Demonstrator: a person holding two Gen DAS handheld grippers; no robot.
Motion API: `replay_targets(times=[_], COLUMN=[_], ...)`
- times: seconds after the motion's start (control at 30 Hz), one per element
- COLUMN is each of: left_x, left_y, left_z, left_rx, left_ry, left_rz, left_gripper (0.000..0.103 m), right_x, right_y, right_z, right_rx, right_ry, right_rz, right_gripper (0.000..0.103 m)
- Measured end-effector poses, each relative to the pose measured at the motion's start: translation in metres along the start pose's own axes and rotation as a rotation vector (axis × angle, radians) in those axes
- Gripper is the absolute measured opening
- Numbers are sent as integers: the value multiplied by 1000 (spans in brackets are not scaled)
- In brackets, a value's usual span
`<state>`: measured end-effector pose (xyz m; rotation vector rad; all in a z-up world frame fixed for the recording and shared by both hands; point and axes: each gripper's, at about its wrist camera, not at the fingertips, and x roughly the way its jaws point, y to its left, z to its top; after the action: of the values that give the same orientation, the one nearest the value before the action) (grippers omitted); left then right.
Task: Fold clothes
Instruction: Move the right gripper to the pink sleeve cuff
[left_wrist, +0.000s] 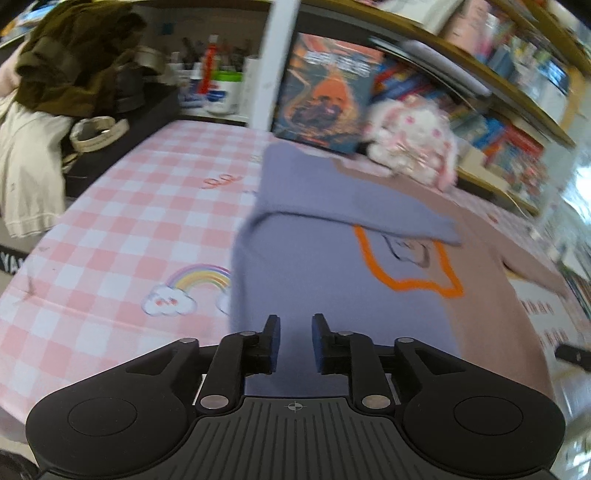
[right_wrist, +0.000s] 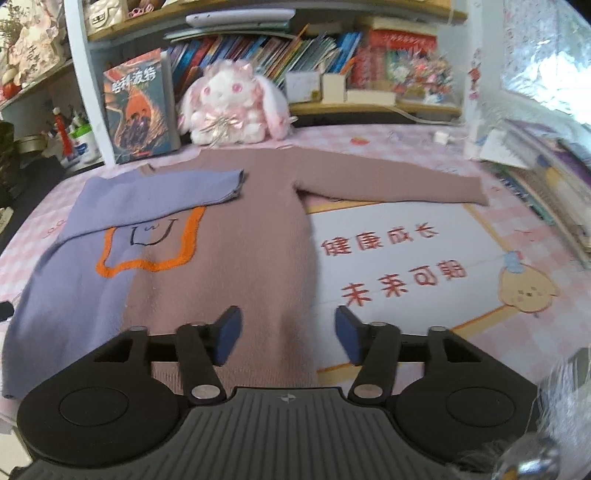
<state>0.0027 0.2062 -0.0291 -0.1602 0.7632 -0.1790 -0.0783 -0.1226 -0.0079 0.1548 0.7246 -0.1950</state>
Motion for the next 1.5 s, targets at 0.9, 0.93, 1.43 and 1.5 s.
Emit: replay_targets(times=[0.9, 0.93, 1.43, 1.5], left_x=[19, 21, 53, 54], left_y=[-62, -67, -169, -182], left_z=[-22, -22, -23, -27], left_rx=[126, 122, 18, 6], left_ry=[72, 72, 78, 86], left_rz=[-3, 7, 209, 235], left_gripper=[83, 83, 91, 91], right_x=[-4, -1, 94, 108], right_y=[-49, -54, -177, -195], right_z=[-14, -12, 65, 77], right_rx=[70, 74, 94, 97], right_ry=[34, 36, 59, 62], right_rz=[-120, -117, -1, 19], right_gripper=[84, 84, 84, 84])
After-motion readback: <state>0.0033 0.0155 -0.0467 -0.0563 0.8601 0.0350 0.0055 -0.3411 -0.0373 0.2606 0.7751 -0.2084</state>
